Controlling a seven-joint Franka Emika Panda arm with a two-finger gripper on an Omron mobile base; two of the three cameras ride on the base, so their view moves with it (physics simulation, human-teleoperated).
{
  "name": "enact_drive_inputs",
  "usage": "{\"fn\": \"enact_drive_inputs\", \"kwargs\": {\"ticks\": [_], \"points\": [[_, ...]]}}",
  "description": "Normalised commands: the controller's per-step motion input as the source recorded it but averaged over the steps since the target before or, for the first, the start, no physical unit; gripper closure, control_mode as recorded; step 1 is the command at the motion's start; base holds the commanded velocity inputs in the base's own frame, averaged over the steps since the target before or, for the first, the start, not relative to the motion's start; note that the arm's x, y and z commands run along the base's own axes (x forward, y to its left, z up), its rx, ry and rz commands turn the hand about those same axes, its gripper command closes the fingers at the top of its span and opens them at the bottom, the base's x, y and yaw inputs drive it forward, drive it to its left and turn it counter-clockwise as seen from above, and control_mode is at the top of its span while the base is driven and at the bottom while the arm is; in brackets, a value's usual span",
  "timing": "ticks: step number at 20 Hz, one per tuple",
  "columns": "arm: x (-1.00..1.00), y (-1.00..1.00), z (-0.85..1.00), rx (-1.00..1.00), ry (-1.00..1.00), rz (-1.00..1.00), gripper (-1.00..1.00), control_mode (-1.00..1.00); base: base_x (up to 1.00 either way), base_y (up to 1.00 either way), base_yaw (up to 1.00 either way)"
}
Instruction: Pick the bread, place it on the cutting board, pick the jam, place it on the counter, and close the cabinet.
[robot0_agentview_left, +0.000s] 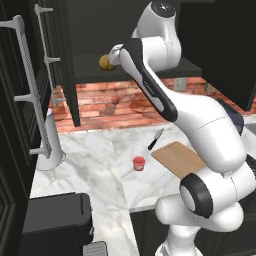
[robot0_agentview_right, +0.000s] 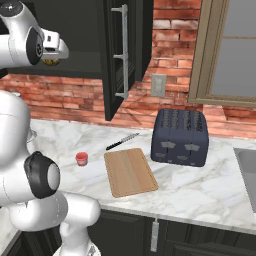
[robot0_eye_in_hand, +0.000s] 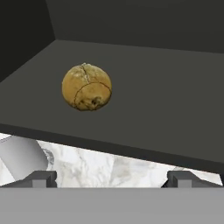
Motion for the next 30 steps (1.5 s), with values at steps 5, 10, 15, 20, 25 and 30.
{"fn": "enact_drive_inputs", "kwargs": {"ticks": [5,10,15,20,25,30], "points": [[0.15,0.15,-0.06,-0.01,0.00,0.02,-1.00,-1.00,0.00,0.00,0.00],[0.16,0.12,-0.04,0.00,0.00,0.01,-1.00,-1.00,0.00,0.00,0.00],[0.09,0.05,0.00,0.00,0.00,0.03,-1.00,-1.00,0.00,0.00,0.00],[0.21,0.09,0.00,-0.01,0.00,0.02,-1.00,-1.00,0.00,0.00,0.00],[0.23,0.08,0.00,-0.01,0.00,0.02,-1.00,-1.00,0.00,0.00,0.00],[0.20,0.05,0.00,0.00,0.00,0.02,-1.00,-1.00,0.00,0.00,0.00]]}}
